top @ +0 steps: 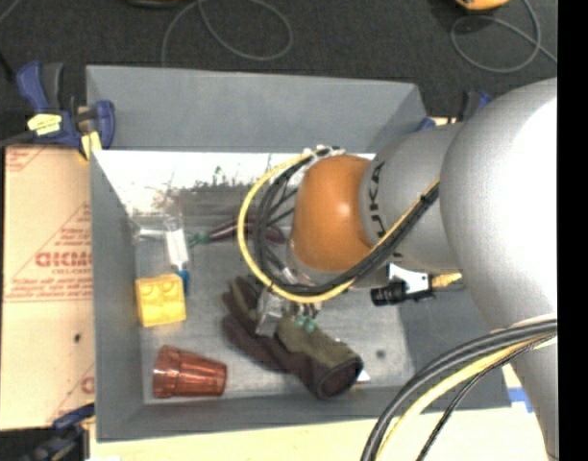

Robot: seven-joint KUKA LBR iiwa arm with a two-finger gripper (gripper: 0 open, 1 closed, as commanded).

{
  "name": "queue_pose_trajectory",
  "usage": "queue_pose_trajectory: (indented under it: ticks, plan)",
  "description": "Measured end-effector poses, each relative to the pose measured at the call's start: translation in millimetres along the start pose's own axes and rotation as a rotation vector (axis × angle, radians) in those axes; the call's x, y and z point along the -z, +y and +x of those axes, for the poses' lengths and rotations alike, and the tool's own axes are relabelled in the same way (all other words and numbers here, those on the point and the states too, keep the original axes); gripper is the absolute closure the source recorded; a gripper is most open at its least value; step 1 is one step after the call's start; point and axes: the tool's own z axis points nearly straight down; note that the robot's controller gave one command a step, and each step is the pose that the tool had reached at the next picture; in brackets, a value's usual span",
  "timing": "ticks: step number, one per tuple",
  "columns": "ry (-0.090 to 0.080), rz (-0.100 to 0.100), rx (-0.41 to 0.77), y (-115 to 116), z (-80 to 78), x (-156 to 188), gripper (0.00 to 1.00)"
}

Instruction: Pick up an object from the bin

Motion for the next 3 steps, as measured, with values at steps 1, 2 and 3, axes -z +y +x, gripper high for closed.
queue_pose_trajectory:
  ticks: [1,2,3]
  plan:
    - [-0.002,-0.001,0.006,4,6.9,11,1.00]
    - [-0.002,-0.001,0.022,13,14.7,37,1.00]
    - [-0.004,-0.001,0.103,10,15.9,61,1.00]
